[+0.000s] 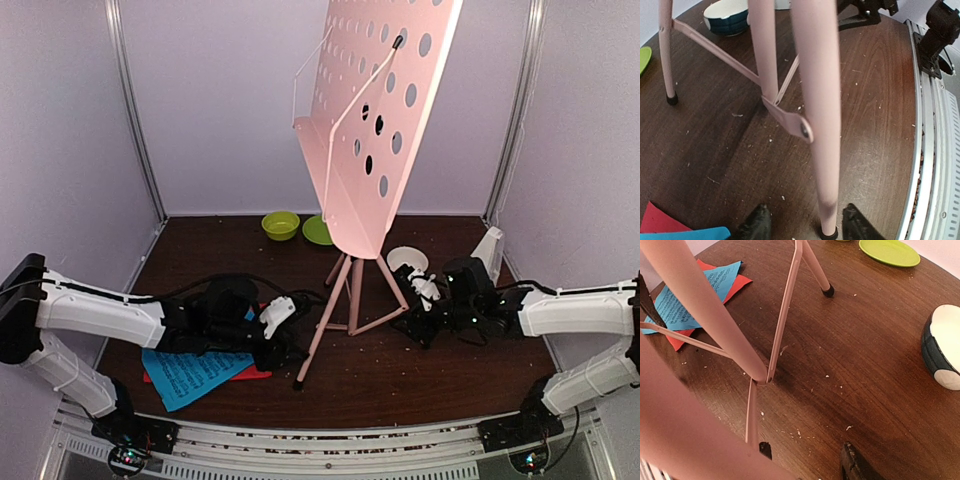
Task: Set up the instrument practice props
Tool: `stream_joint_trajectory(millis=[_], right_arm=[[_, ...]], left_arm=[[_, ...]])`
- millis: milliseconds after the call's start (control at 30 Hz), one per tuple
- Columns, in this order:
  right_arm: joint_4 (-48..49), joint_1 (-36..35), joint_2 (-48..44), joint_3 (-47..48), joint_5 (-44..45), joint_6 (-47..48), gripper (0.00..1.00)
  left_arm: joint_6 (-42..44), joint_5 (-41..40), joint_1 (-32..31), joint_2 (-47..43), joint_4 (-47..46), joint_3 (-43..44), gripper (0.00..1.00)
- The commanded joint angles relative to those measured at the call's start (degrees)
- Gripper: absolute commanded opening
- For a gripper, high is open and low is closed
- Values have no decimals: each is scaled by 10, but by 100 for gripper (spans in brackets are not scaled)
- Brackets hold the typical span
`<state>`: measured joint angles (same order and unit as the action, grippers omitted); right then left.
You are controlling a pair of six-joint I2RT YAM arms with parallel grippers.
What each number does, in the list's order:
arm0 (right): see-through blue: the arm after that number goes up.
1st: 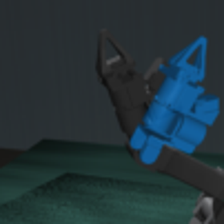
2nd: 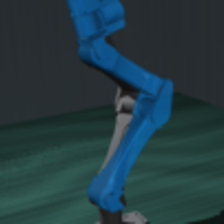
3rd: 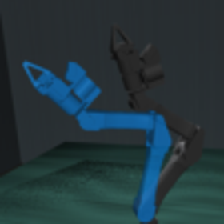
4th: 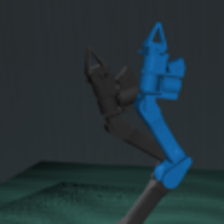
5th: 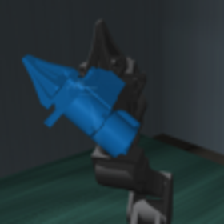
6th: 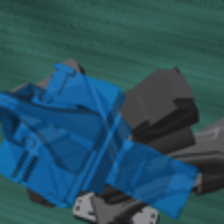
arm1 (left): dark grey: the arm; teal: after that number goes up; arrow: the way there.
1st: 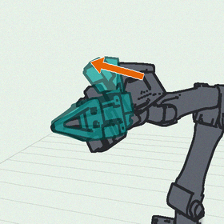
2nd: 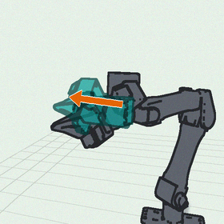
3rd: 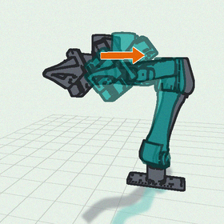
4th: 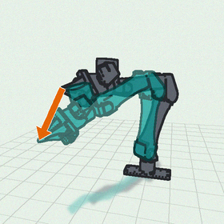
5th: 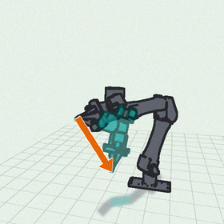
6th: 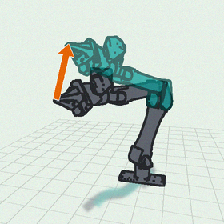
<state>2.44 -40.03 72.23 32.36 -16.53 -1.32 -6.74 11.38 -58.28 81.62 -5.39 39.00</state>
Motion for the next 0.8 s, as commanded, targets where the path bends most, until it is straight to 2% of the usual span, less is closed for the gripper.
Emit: stream_joint_trajectory(millis=[0,133,300,767], right_arm=[[24,9,0,7,-21,8,44],[24,10,-2,2,-28,8,39],[23,10,-4,1,-35,1,34],[24,10,-14,-27,-34,-10,20]], left_arm=[[12,24,-1,3,-32,15,57],[14,31,-1,28,-43,28,58],[13,35,-1,47,-57,34,53],[-8,19,-1,37,-47,18,15]])
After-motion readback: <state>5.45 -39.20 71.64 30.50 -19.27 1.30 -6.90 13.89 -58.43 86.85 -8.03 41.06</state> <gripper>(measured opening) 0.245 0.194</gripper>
